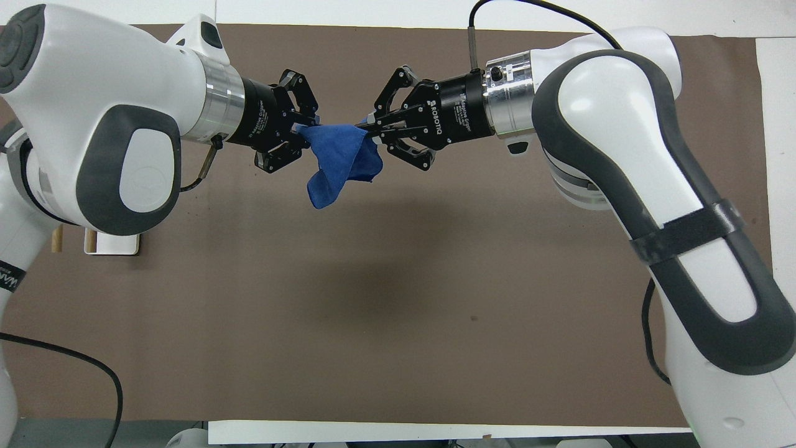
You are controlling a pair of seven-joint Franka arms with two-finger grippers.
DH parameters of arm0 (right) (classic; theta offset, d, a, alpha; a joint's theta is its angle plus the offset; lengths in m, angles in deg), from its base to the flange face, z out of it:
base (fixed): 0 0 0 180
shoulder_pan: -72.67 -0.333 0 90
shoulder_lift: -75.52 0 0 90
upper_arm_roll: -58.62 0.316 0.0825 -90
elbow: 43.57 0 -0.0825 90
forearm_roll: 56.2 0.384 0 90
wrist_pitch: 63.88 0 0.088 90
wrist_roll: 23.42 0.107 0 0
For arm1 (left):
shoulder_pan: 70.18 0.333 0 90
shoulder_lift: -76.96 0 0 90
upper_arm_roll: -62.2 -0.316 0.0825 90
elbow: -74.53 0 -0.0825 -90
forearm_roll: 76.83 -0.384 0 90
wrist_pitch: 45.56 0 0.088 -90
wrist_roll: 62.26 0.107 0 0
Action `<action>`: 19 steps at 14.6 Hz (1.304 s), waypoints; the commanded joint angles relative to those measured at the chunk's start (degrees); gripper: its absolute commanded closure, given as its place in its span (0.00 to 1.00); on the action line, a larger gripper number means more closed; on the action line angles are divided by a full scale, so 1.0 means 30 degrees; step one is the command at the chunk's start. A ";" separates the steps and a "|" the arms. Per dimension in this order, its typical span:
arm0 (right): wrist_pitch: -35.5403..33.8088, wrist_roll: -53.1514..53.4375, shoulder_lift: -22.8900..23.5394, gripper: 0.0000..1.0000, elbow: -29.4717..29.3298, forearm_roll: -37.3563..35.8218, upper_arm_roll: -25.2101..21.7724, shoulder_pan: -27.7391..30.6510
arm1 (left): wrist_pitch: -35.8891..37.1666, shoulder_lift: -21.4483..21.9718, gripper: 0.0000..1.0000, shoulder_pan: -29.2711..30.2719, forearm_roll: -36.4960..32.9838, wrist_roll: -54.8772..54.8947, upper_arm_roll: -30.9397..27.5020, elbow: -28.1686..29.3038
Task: Right arm passes towel to left arm to hang
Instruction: 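Grasp the towel with the left gripper beside the right gripper, then open the right gripper and withdraw it while the left gripper pulls back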
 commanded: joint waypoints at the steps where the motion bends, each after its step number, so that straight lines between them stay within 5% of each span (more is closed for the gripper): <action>1: 0.0359 -0.0015 -0.0496 1.00 0.0597 0.0365 -0.0055 -0.0105 | -0.0045 -0.0225 1.00 -0.0021 -0.0055 -0.0102 0.0042 -0.0144; 4: 0.0359 -0.0015 -0.0496 0.93 0.0568 0.0365 -0.0055 -0.0105 | 0.0304 -0.0254 1.00 0.0009 -0.0084 -0.0103 0.0042 -0.0290; 6: 0.0359 -0.0248 -0.0467 0.19 0.0510 0.0103 -0.0085 -0.0105 | 0.0190 -0.0254 1.00 0.0038 0.0121 -0.0044 0.0013 -0.0291; 7: 0.0330 -0.0423 -0.0438 0.02 0.0451 0.0043 -0.0114 -0.0076 | 0.0102 -0.0254 1.00 0.0067 0.0063 -0.0015 0.0013 -0.0291; 10: 0.0271 -0.2819 -0.0350 0.00 0.0071 -0.3047 -0.0114 -0.0046 | 0.0364 -0.0225 1.00 0.0214 -0.0055 0.2813 -0.0162 -0.0233; 19: -0.0602 -0.8358 -0.1257 0.00 -0.0926 -1.9691 -0.0261 0.2294 | 0.3967 0.0097 1.00 0.2146 0.0206 0.7337 -0.4083 0.0294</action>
